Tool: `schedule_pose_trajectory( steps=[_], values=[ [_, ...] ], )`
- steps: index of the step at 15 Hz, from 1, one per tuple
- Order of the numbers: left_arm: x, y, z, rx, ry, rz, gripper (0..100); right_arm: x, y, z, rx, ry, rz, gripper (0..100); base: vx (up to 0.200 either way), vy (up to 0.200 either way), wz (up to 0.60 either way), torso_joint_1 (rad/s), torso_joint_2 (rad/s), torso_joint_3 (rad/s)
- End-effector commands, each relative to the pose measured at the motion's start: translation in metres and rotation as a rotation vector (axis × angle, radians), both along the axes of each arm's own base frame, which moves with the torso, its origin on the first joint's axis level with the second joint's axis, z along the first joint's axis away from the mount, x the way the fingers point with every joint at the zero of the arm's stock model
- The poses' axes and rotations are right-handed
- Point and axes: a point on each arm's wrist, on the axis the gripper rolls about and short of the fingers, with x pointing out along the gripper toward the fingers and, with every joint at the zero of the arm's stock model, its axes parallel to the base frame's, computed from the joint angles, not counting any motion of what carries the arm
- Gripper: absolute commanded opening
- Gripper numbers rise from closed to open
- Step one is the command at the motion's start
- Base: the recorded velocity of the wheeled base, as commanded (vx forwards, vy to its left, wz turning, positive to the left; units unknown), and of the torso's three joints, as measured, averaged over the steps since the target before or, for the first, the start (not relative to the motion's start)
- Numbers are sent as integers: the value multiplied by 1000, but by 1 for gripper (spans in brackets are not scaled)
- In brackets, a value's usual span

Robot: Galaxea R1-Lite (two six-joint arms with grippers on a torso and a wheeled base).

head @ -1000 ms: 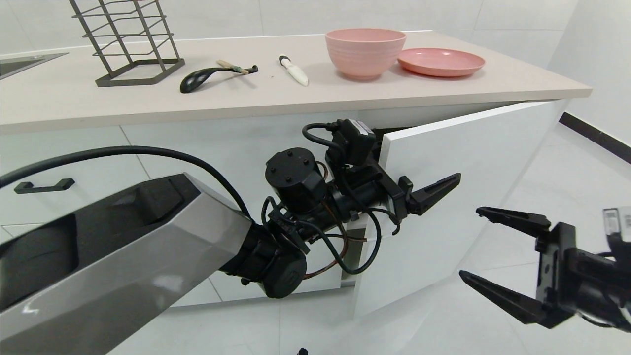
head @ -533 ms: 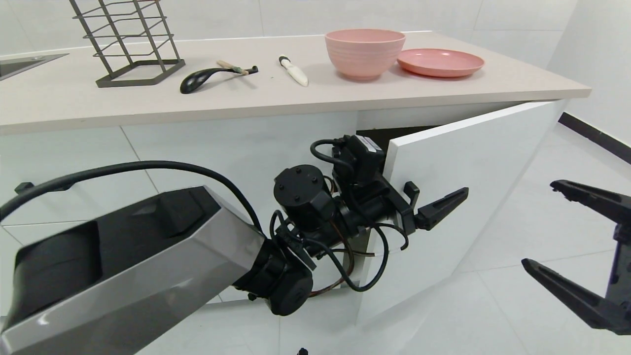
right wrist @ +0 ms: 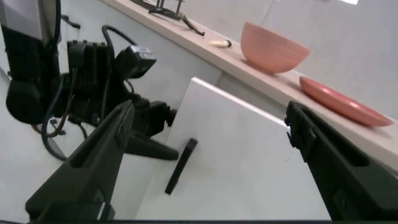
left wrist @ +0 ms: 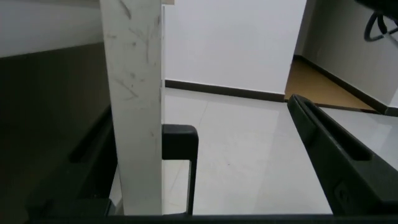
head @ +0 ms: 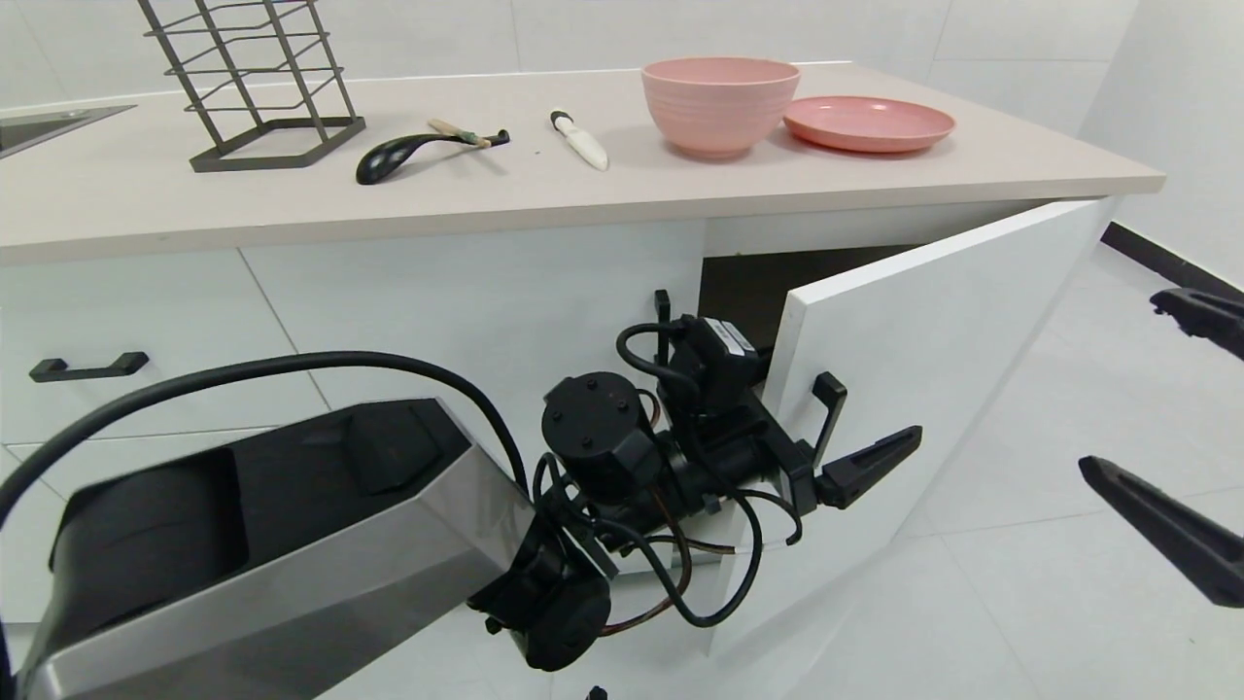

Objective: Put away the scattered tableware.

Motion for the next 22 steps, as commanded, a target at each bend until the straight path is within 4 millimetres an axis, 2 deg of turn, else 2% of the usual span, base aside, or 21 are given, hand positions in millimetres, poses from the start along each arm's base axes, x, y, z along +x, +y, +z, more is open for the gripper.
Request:
schedule_pose_trajectory(
  steps=[1,8,14,17,22],
  values=[
    [-5,-5,-4,9,7,-16,100,-1,0,7,6,-33,0,100,0,0,0,0,0,0],
    [-41,-32,-14,21,39,-106,100,-3,-1,20,17,-95,-3,100,0,0,0,0,0,0],
    [-51,-42,-24,37,51,-138,100,-5,-1,26,22,-125,-5,100,0,0,0,0,0,0],
    [-57,-47,-27,43,54,-155,100,-5,-1,35,30,-163,-6,100,0,0,0,0,0,0],
    [-73,-58,-34,53,58,-199,100,-5,-2,37,32,-169,-7,100,0,0,0,0,0,0]
  ],
)
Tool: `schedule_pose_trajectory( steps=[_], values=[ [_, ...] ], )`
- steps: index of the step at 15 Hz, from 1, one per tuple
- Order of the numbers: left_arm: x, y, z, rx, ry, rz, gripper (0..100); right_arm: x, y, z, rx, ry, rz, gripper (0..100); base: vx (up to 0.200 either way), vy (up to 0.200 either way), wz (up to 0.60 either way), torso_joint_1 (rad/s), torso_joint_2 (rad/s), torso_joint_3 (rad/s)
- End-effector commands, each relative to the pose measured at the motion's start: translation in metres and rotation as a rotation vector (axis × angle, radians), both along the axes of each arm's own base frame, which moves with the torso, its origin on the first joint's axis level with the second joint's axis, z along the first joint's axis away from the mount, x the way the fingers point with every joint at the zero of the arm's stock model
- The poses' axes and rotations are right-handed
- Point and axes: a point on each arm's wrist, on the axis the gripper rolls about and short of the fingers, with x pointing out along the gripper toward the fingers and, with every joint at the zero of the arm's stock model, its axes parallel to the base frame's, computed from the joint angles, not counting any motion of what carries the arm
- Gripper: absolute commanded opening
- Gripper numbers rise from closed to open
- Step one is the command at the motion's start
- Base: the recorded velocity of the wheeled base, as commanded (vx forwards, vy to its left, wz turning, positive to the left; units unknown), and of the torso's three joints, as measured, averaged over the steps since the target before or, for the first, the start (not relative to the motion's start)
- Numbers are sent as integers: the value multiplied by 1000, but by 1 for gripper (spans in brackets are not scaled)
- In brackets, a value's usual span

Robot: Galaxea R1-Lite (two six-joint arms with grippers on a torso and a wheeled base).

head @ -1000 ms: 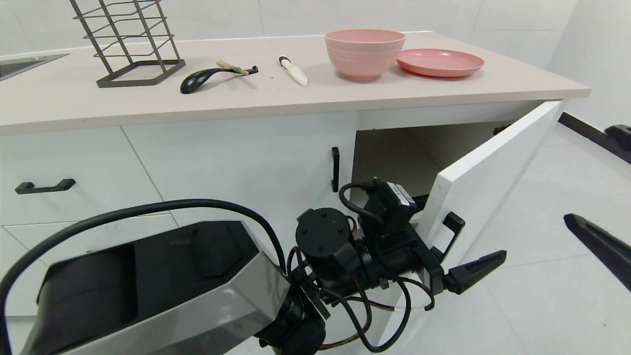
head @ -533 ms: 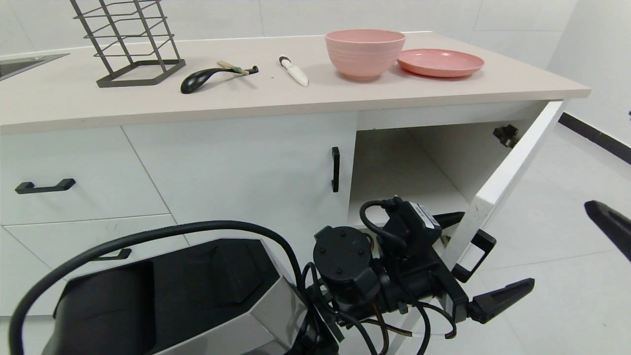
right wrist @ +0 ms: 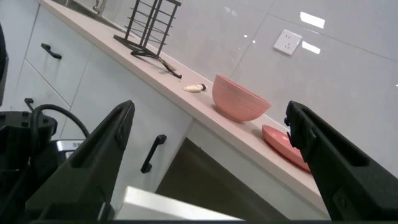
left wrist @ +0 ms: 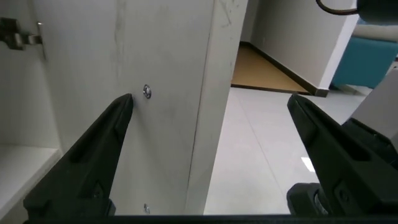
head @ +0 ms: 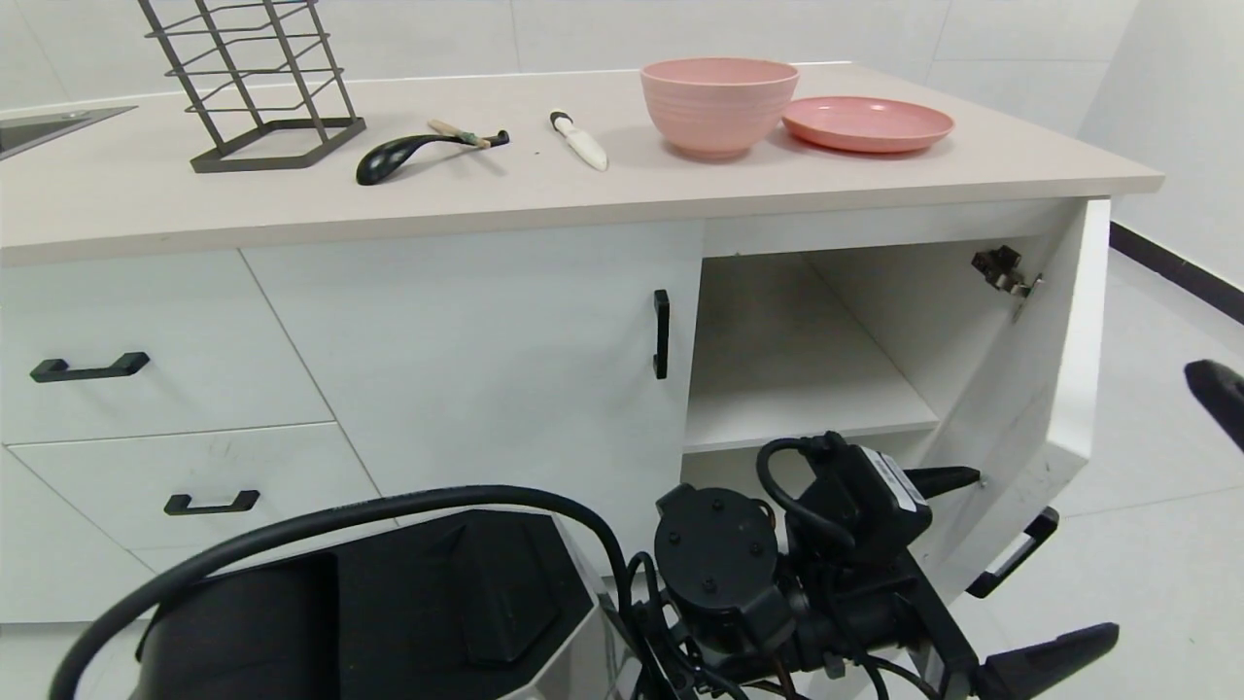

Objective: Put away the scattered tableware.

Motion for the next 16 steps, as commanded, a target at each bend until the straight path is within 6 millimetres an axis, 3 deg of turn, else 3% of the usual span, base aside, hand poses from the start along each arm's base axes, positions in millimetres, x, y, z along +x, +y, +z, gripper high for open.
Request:
schedule_pose_trajectory(
  steps=[1,10,13,16],
  values=[
    [-7,-7,-5,5,3,-21,100,1,0,0,-1,1,-1,100,0,0,0,0,0,0],
    [-26,-48,-25,3,3,-95,100,-3,-3,9,7,-43,-19,100,0,0,0,0,0,0],
    [-43,-69,-30,-26,12,-150,100,-3,-4,10,8,-50,-32,100,0,0,0,0,0,0],
    [-57,-83,-24,-68,-4,-191,100,-13,-10,24,16,-123,-66,100,0,0,0,0,0,0]
  ],
)
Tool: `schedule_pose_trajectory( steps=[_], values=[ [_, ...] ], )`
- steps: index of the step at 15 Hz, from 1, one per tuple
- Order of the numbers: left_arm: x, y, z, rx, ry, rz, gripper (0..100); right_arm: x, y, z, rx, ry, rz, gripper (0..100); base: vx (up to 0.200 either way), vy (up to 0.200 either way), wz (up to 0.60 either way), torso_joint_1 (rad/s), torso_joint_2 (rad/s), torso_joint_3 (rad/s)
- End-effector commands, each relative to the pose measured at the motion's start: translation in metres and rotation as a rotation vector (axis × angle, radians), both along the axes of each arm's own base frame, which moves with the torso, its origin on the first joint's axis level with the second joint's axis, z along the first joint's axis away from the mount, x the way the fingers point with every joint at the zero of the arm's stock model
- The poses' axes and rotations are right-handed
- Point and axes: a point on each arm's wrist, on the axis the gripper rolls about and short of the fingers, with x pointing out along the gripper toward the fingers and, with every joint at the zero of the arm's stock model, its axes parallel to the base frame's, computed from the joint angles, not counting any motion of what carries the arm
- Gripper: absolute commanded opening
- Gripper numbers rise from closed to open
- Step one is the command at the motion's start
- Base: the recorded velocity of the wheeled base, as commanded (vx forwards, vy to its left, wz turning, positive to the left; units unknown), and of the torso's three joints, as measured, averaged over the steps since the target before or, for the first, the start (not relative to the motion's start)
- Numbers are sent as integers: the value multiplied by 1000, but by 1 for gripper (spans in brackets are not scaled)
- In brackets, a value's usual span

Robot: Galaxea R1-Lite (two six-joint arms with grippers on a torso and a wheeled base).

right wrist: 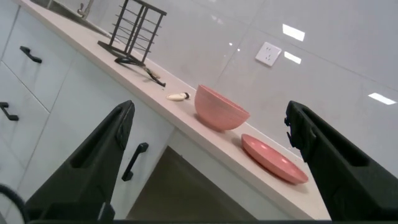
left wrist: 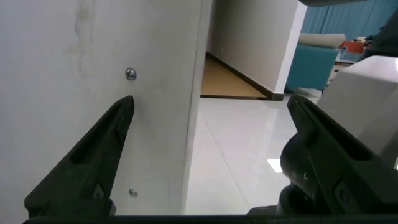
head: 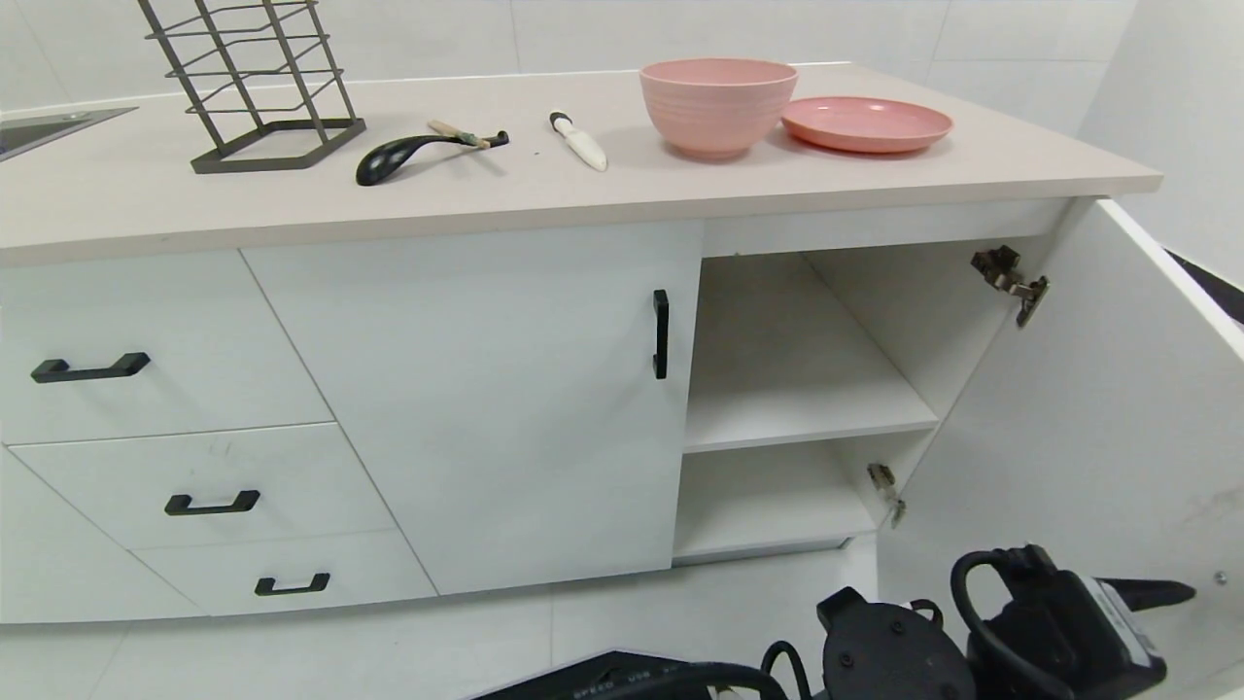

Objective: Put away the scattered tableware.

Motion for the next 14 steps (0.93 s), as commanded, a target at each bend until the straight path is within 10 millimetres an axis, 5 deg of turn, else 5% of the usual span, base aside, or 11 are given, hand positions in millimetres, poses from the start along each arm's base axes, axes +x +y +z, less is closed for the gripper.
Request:
schedule_pose_trajectory(
  steps=[1,4,9,11,14],
  values=[
    [-7,-7,-7,2,2,-18,100,-8,-4,11,4,-60,-24,100,0,0,0,0,0,0],
    [-7,1,-28,56,19,-14,100,-13,-6,19,7,-102,-43,100,0,0,0,0,0,0],
    [14,30,-15,53,19,46,100,-16,-6,21,4,-117,-40,100,0,0,0,0,0,0],
    [38,73,-6,126,40,140,100,-15,-7,19,3,-103,-41,100,0,0,0,0,0,0],
    [63,140,37,130,35,273,100,-13,-6,4,-4,-22,-42,100,0,0,0,0,0,0]
  ],
)
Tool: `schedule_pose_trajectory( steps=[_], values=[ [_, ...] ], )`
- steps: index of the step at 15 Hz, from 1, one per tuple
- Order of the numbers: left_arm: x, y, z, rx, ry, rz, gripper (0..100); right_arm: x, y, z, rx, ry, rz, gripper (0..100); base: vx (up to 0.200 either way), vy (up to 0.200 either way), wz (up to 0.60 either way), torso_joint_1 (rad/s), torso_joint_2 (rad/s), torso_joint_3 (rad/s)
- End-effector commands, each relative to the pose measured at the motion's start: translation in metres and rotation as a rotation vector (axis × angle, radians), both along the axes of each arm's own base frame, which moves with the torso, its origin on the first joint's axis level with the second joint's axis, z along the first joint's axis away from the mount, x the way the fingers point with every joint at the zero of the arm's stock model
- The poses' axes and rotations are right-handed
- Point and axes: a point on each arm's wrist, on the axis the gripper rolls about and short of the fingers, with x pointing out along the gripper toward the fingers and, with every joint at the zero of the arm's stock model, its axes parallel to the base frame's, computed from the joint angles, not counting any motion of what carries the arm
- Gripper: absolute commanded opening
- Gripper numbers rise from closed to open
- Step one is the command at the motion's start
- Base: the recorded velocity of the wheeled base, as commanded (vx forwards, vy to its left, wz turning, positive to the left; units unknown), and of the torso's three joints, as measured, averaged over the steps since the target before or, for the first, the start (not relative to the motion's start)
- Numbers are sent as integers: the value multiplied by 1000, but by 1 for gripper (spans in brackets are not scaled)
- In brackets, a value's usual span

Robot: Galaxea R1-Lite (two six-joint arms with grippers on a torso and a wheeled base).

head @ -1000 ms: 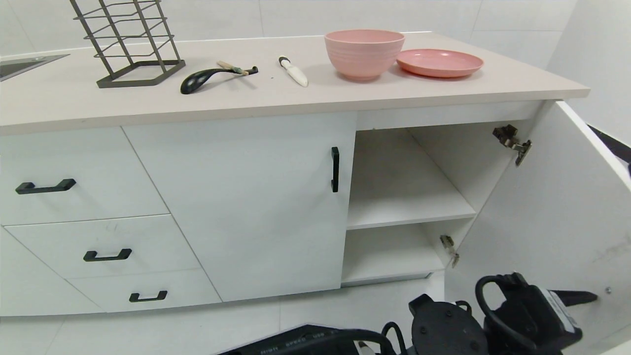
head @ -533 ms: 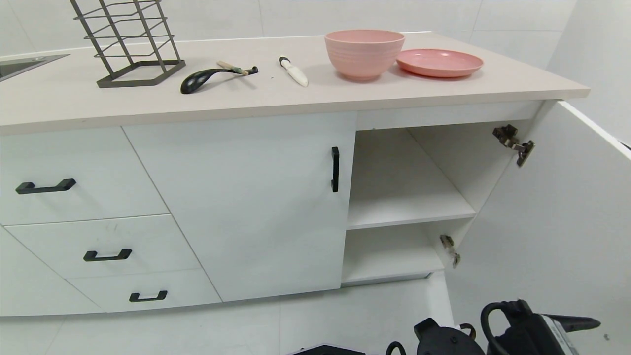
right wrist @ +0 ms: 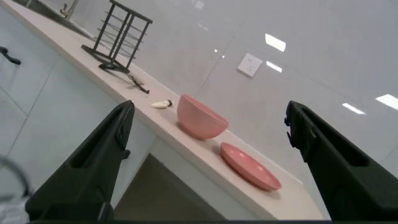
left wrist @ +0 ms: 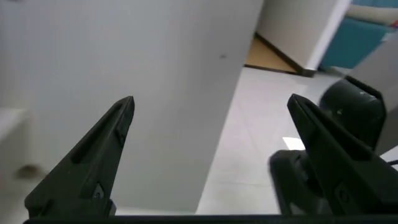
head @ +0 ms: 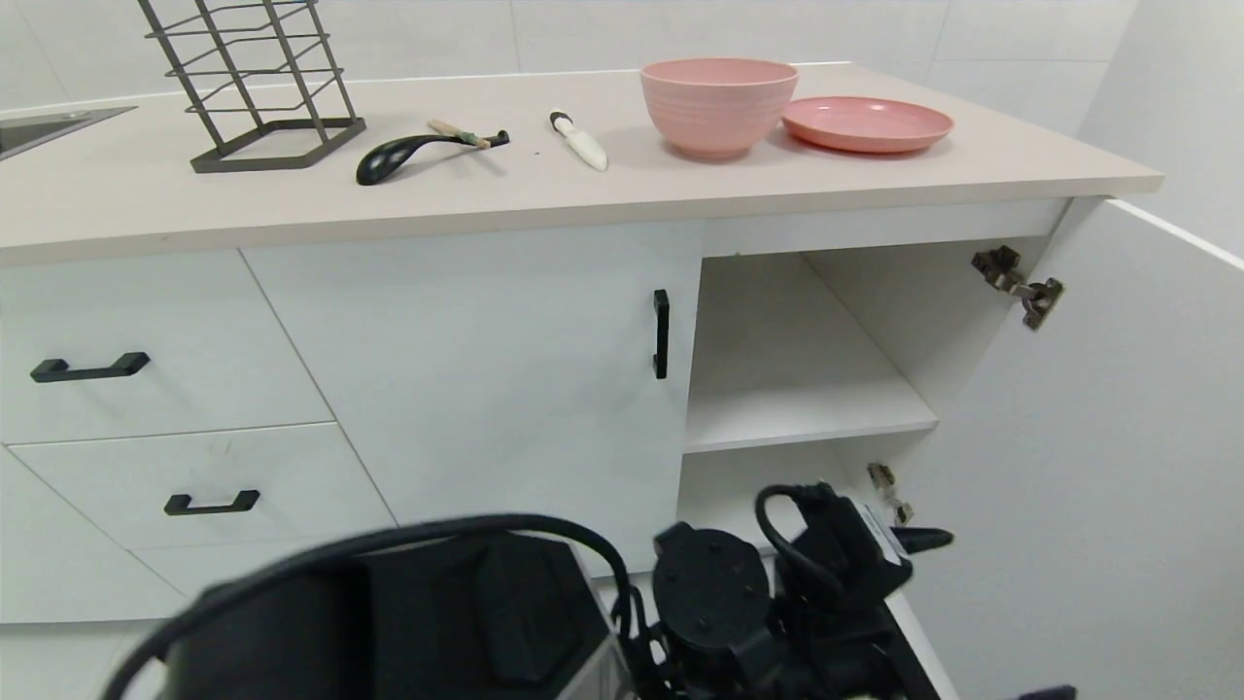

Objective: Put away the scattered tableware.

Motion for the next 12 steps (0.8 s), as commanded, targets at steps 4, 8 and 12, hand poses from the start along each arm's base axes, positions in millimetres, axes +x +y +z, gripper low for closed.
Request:
schedule_pose_trajectory(
  steps=[4,8,12],
  values=[
    [14,127,93,-69,-81,227,100,2,0,-14,-4,65,-2,100,0,0,0,0,0,0],
    [-9,209,129,-121,-147,376,100,3,1,-28,-14,120,1,100,0,0,0,0,0,0],
    [-47,265,131,-124,-174,474,100,4,1,-40,-32,179,-4,100,0,0,0,0,0,0]
  ],
)
